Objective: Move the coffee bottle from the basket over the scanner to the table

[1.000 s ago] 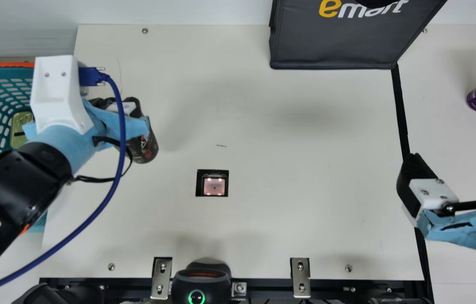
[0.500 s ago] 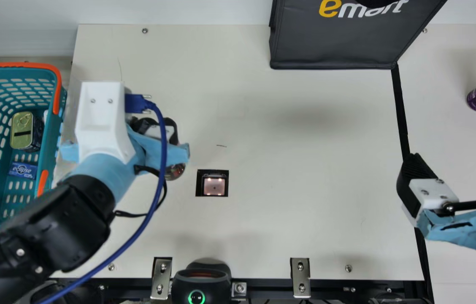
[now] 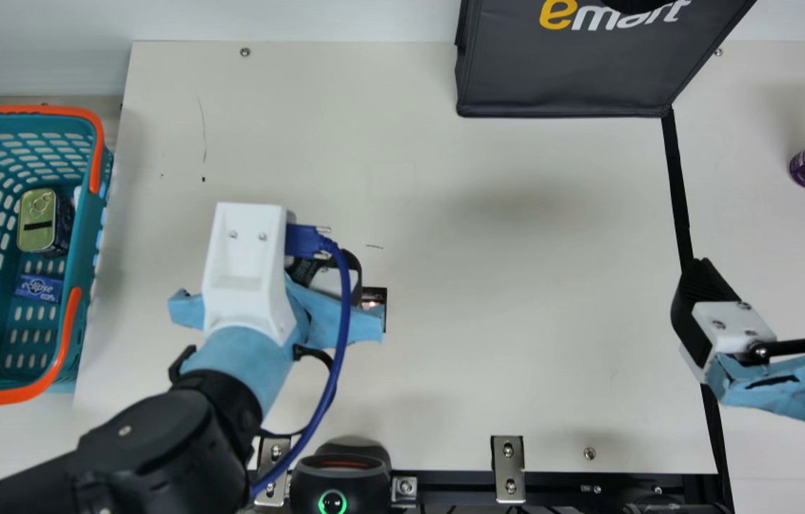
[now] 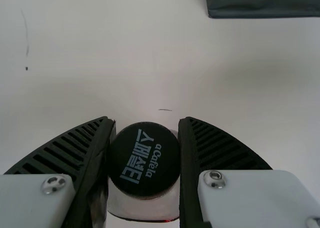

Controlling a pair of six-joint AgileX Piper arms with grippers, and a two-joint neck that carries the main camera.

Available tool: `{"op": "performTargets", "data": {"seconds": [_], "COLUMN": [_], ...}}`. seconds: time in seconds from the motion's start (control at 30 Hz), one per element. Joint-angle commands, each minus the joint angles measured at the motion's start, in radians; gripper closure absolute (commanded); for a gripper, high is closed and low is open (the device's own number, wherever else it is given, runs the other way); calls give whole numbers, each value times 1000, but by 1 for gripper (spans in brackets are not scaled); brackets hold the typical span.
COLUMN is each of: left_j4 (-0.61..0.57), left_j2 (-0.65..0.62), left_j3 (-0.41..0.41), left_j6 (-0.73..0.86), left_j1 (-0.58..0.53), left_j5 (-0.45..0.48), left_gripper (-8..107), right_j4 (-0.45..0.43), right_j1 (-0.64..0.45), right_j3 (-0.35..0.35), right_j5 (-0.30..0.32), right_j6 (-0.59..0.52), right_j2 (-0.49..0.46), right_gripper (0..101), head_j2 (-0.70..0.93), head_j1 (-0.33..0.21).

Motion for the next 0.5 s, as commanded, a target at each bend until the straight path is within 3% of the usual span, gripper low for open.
{"op": "performTargets", "data": {"seconds": [0.0, 0.47], "left_j4": [4, 54], "left_j2": [4, 37], "left_j3": [-3, 6], "left_j6": [-21, -156], "left_j1": [-29, -144], "left_j5": [7, 59], "left_gripper": [107, 107], "right_j4": [0, 0], "right_j1": [0, 0], "right_j3": [0, 0], "right_j5": [0, 0], "right_j6": [0, 0], "right_j2": [0, 0], "right_gripper": [6, 6], "head_j2": [2, 2], "head_j1": [-30, -30]}}
